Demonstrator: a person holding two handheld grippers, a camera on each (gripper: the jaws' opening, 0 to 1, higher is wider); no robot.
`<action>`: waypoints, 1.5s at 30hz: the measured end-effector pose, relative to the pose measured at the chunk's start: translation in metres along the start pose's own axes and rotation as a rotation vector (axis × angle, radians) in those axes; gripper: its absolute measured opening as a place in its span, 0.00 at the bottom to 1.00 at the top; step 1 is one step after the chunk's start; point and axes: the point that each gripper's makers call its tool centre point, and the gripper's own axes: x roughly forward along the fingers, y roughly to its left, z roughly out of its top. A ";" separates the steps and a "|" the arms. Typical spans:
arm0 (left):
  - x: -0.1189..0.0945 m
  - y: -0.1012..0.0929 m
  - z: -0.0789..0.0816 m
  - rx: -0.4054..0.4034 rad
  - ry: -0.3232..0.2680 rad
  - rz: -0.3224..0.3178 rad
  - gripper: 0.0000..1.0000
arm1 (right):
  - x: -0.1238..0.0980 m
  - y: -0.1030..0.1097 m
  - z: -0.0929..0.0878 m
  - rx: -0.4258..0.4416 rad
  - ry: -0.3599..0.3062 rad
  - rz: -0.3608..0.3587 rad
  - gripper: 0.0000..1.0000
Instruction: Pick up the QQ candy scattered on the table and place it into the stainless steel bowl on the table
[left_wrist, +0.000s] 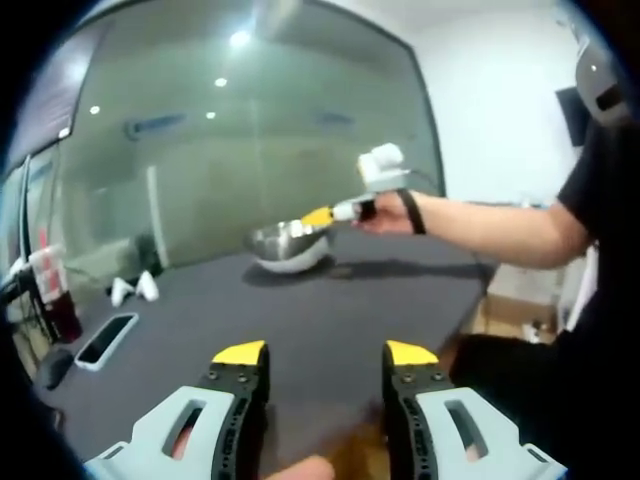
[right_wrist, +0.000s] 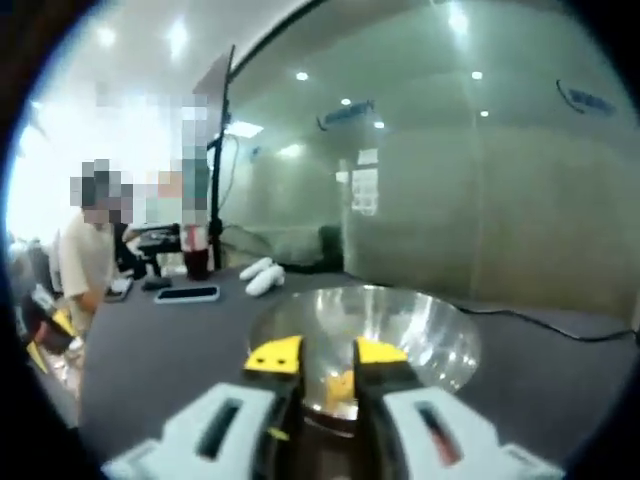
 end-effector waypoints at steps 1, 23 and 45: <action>0.000 0.000 0.001 0.001 -0.002 0.000 0.47 | -0.003 0.003 0.000 -0.007 -0.002 0.005 0.20; 0.028 0.004 0.016 -0.006 -0.056 -0.007 0.49 | -0.160 -0.016 -0.031 0.053 -0.089 -0.012 0.26; 0.041 -0.008 0.030 -0.025 -0.105 -0.046 0.50 | -0.202 0.011 -0.074 0.113 -0.040 0.012 0.26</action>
